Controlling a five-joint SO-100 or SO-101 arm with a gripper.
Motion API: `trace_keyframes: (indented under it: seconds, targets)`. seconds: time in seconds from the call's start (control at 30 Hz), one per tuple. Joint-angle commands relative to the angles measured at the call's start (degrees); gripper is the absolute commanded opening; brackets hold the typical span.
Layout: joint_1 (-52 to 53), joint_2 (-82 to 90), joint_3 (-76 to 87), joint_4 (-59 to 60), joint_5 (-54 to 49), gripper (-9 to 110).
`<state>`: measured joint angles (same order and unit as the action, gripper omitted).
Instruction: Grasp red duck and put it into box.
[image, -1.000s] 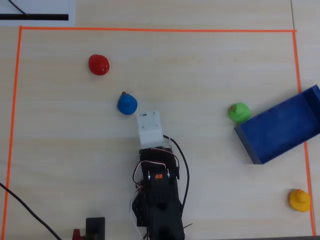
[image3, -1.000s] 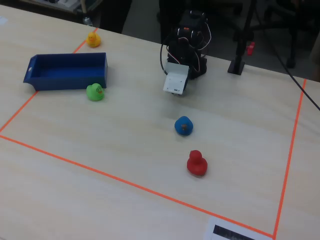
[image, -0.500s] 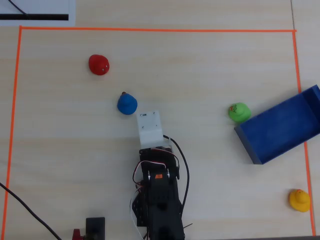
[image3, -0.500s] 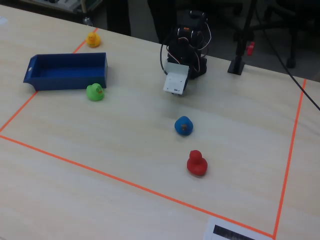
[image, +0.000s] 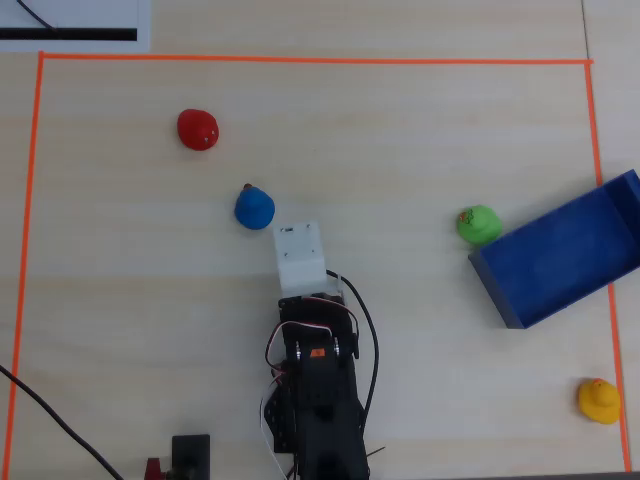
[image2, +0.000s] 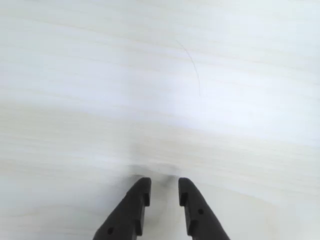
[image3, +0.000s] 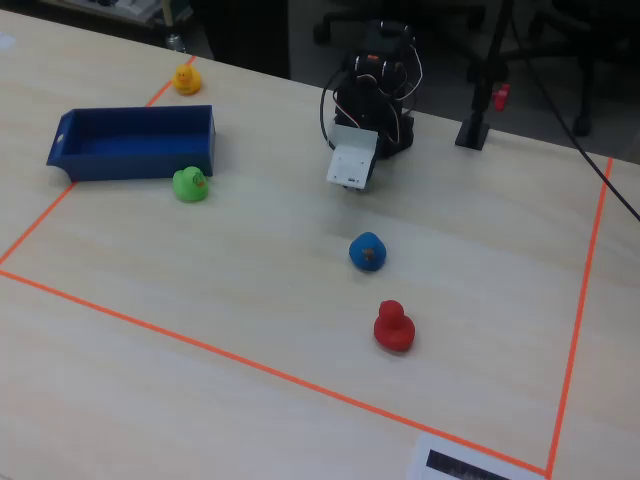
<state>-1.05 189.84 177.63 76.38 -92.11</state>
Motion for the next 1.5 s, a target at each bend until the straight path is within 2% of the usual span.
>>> trace_keyframes:
  seconds: [0.0, 0.83, 0.93, 1.1, 1.3, 1.37, 1.47]
  targets:
    - [0.4, -0.1, 0.6, 0.8, 0.1, 5]
    - [0.0, -0.1, 0.6, 0.8, 0.1, 5]
    - [0.9, -0.1, 0.6, 0.8, 0.1, 0]
    - [-0.8, -0.4, 0.5, -1.8, -2.5, 0]
    - [-4.7, -22.0, -10.9, -28.4, -2.1, 0]
    - [-7.5, -30.8, -19.1, -31.9, -0.4, 3]
    - [-12.0, -43.2, -34.9, -30.9, 3.1, 9]
